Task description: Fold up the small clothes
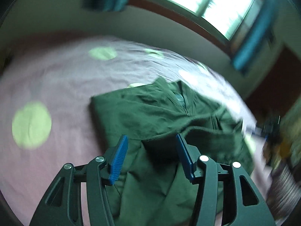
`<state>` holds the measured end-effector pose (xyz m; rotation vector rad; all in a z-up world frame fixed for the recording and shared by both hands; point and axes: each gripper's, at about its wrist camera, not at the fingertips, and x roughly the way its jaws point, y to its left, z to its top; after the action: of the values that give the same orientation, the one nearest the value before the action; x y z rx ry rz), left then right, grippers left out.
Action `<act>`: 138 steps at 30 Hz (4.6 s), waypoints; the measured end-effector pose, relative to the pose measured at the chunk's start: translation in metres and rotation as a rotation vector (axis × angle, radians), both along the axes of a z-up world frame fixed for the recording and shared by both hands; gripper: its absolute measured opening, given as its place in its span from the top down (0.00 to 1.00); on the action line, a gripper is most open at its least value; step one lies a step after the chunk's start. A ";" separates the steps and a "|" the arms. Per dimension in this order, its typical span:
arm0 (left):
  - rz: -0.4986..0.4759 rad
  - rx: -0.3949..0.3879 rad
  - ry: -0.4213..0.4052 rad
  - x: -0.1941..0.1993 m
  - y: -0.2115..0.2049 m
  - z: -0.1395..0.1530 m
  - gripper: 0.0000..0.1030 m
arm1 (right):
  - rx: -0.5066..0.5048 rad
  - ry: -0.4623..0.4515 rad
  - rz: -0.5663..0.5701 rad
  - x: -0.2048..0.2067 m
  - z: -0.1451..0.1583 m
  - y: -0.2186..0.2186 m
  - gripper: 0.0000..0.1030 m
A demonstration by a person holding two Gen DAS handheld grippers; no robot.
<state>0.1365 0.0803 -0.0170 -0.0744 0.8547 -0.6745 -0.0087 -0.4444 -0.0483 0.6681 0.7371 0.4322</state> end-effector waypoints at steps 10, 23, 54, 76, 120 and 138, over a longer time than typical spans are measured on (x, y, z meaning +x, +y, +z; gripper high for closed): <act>-0.293 0.318 -0.219 0.000 -0.074 -0.019 0.41 | -0.210 -0.004 0.222 0.051 -0.005 0.029 0.33; -0.208 0.347 -0.207 -0.006 -0.077 -0.013 0.84 | -0.232 -0.026 0.215 0.038 0.001 0.032 0.90; 0.175 0.416 -0.113 0.141 -0.120 -0.033 0.89 | -0.240 0.093 -0.080 0.187 -0.019 -0.003 0.92; 0.202 0.414 -0.051 0.163 -0.118 -0.065 0.88 | -0.075 0.193 -0.093 0.199 -0.067 -0.024 0.92; 0.529 0.254 0.152 -0.033 0.017 -0.065 0.33 | 0.011 0.238 -0.319 -0.040 -0.064 -0.046 0.78; 0.518 -0.017 0.237 -0.045 0.027 -0.056 0.33 | 0.007 0.175 0.088 0.033 -0.011 0.176 0.52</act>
<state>0.0920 0.1075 -0.0733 -0.3837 1.0056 -0.1870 0.0245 -0.2679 -0.0592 0.6877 0.9334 0.4604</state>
